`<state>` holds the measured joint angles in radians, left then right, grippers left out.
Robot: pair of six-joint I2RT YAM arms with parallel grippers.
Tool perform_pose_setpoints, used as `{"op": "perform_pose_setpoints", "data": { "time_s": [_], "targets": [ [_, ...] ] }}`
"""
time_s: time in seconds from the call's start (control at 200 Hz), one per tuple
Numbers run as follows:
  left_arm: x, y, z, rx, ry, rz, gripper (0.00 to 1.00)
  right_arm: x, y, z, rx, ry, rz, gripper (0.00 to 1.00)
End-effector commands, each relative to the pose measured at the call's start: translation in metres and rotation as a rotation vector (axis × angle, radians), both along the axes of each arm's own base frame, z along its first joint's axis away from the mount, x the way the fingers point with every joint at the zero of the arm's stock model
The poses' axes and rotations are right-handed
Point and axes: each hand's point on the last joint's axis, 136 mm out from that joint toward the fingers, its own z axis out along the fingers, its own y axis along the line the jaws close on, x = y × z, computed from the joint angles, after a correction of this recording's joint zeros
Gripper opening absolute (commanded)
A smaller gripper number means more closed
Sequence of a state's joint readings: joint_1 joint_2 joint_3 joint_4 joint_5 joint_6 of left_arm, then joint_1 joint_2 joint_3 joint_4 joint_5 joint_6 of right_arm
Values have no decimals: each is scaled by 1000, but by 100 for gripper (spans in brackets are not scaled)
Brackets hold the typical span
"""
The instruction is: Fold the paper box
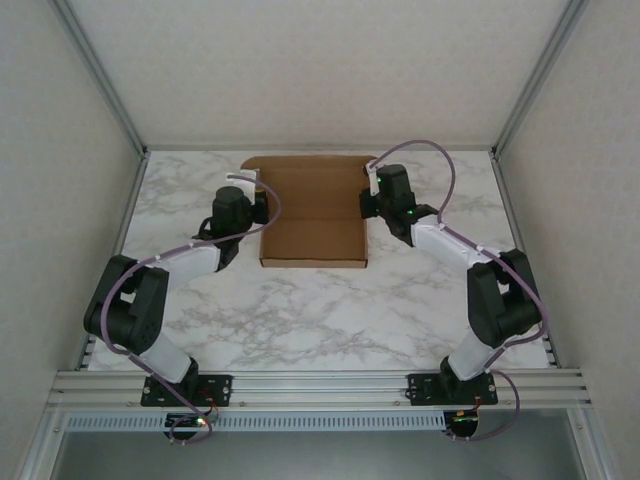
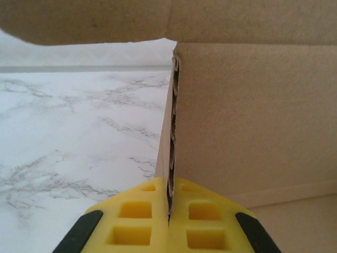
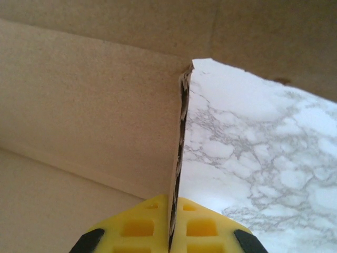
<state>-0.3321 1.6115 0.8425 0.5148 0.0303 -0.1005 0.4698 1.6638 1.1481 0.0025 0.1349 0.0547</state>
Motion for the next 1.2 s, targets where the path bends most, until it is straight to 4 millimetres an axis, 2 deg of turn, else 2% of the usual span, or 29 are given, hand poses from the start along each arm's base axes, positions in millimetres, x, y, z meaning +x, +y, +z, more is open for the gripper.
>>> {"op": "perform_pose_setpoints", "data": {
  "time_s": [0.0,0.09,0.17,0.27,0.596,0.836,0.916,0.976,1.111,1.197],
  "targets": [
    [-3,-40,0,-120,42,-36,0,-6,44,13,131,7,25,0],
    [-4,-47,-2,-126,48,-23,0,-9,49,13,154,4,-1,0],
    [-6,-50,-2,-131,46,-26,0,-10,46,14,179,-7,-35,0],
    [-12,-47,-3,-135,27,-27,0,-15,43,22,220,-57,-31,0],
    [-34,-35,-13,-199,-20,-11,0,-34,36,27,302,-145,-31,0],
    [-37,-45,-6,-243,-33,-29,0,-30,35,11,377,-109,-205,0],
    [-37,-46,-4,-246,-36,-26,0,-29,17,7,387,-114,-417,0],
    [-38,-46,-3,-250,-35,-24,0,-31,14,6,414,-138,-493,0],
    [-41,-44,-4,-262,-35,-9,0,-31,24,9,435,-175,-491,0],
    [-45,-41,-3,-268,-51,-1,0,-34,24,7,426,-182,-483,0]
  ]
}}
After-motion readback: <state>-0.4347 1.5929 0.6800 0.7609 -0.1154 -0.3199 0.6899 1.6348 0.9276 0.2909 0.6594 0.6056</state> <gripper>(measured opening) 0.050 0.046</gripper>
